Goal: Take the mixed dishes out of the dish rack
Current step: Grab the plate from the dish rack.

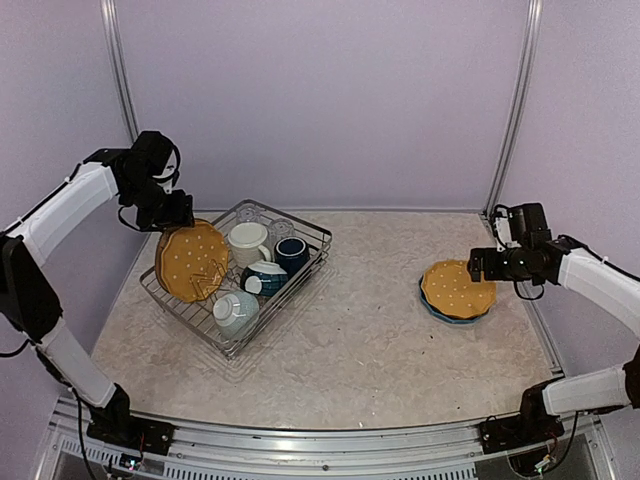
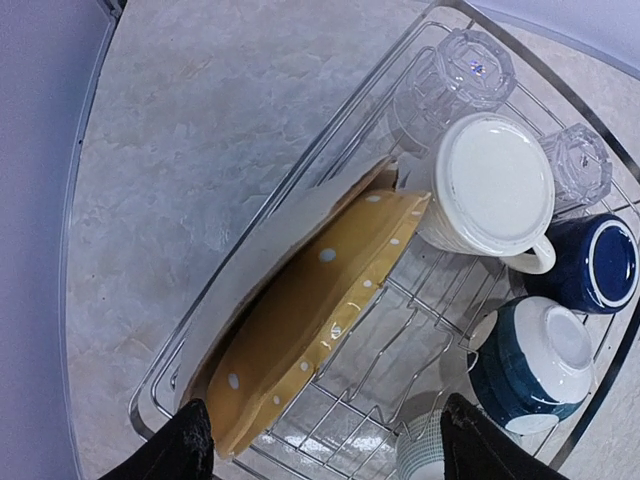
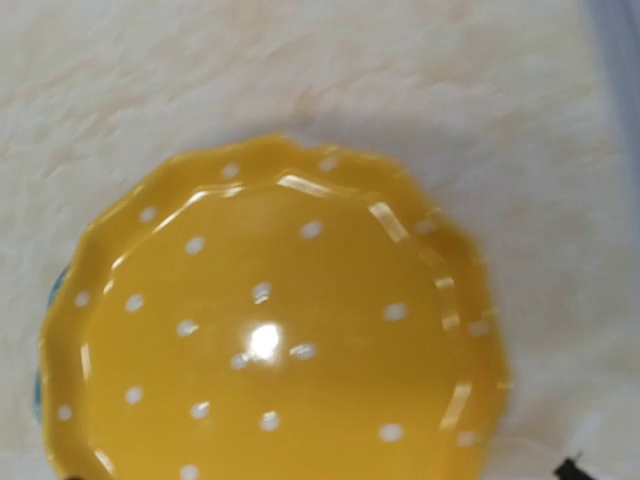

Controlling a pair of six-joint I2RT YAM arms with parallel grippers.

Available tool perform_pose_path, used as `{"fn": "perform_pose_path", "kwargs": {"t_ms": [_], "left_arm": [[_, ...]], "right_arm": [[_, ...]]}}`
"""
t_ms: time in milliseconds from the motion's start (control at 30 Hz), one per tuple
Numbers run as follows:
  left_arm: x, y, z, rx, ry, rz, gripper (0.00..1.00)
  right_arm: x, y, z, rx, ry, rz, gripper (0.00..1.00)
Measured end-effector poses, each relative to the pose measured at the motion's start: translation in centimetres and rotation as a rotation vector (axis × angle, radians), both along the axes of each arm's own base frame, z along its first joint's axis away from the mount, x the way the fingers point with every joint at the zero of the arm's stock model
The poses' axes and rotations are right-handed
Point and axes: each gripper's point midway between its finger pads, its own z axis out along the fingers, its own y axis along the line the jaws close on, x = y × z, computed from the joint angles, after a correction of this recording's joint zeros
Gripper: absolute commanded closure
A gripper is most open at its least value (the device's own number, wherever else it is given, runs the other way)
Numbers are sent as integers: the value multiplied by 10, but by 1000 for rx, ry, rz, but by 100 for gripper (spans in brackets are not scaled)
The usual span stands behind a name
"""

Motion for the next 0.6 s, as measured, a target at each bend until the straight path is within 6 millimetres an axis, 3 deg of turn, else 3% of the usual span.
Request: {"fn": "perform_pose_path", "kwargs": {"t_ms": [133, 333, 433, 600], "left_arm": [[12, -9, -1, 49, -1, -34, 28], [21, -19, -19, 128, 38, -88, 32], [26, -21, -23, 168, 48, -107, 27], [30, -19, -30, 215, 63, -123, 23]], "right_arm": [[-6, -8, 32, -28, -109, -25, 0], [-26, -8, 96, 40, -381, -19, 0], [-29, -3, 109, 73, -433, 4, 0], [-28, 6, 106, 112, -422, 39, 0]]}}
